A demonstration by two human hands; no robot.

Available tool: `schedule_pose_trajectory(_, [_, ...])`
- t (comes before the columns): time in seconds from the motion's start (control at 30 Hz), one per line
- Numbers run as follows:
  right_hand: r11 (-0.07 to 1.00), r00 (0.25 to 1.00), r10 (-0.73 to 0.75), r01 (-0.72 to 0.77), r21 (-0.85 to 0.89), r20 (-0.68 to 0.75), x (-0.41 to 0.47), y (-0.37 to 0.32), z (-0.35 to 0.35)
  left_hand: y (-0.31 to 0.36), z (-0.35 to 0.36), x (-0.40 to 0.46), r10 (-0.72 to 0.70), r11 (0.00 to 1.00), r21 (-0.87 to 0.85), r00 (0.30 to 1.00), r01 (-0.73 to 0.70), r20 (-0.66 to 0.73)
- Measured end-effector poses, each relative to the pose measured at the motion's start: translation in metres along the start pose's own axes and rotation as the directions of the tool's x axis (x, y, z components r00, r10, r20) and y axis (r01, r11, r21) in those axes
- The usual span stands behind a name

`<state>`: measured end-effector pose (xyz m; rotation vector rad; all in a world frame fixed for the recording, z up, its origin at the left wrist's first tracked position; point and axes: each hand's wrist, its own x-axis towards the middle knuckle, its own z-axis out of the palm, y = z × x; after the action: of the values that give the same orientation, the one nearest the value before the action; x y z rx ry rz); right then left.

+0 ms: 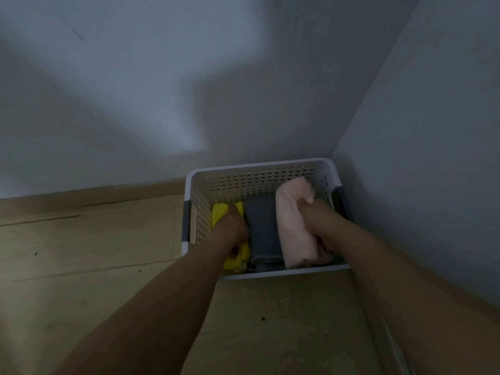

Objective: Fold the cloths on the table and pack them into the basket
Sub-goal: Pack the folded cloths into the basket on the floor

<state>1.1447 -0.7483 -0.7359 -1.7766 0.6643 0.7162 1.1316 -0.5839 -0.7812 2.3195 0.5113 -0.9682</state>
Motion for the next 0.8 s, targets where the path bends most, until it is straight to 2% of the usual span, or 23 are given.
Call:
schedule_pose_trajectory(0.07, [0.999,0.999,0.026,-0.027,0.034,0.026,-0.005,-0.002,-0.002,0.001,-0.016,-0.007,-0.044,0.998,-0.036,0.995,0.047,0.088])
schedule_pose_trajectory(0.13, [0.995,0.996,0.044,-0.052,0.088,0.084,-0.015,-0.008,0.003,0.0,-0.044,-0.018,-0.095,0.992,-0.071,0.988,0.104,0.119])
schedule_pose_trajectory(0.2, [0.99,0.987,0.035,-0.056,0.131,0.158,-0.018,-0.012,0.011,-0.001,-0.073,-0.029,-0.074,0.993,-0.085,0.994,0.081,0.077])
schedule_pose_trajectory(0.33, [0.996,0.966,-0.019,-0.003,0.085,0.256,-0.023,-0.021,0.046,-0.004,-0.121,-0.056,0.053,0.983,-0.174,0.998,-0.056,-0.023])
schedule_pose_trajectory(0.43, [1.0,0.951,-0.012,0.006,0.021,0.308,-0.023,-0.03,0.077,-0.019,-0.138,-0.067,0.053,0.98,-0.189,0.996,-0.065,-0.069])
schedule_pose_trajectory(0.53, [1.0,0.933,0.019,-0.014,-0.016,0.358,-0.015,-0.034,0.101,-0.034,-0.14,-0.069,0.043,0.992,-0.112,0.997,-0.049,-0.059])
schedule_pose_trajectory(0.63, [0.997,0.947,0.025,0.001,-0.079,0.319,0.003,-0.029,0.123,-0.046,-0.142,-0.064,0.039,0.996,-0.074,0.998,-0.042,-0.045])
schedule_pose_trajectory(0.8, [0.923,0.982,-0.084,0.14,-0.357,0.167,0.043,-0.001,0.139,-0.06,-0.142,-0.047,0.0,1.0,0.003,1.0,0.0,-0.007])
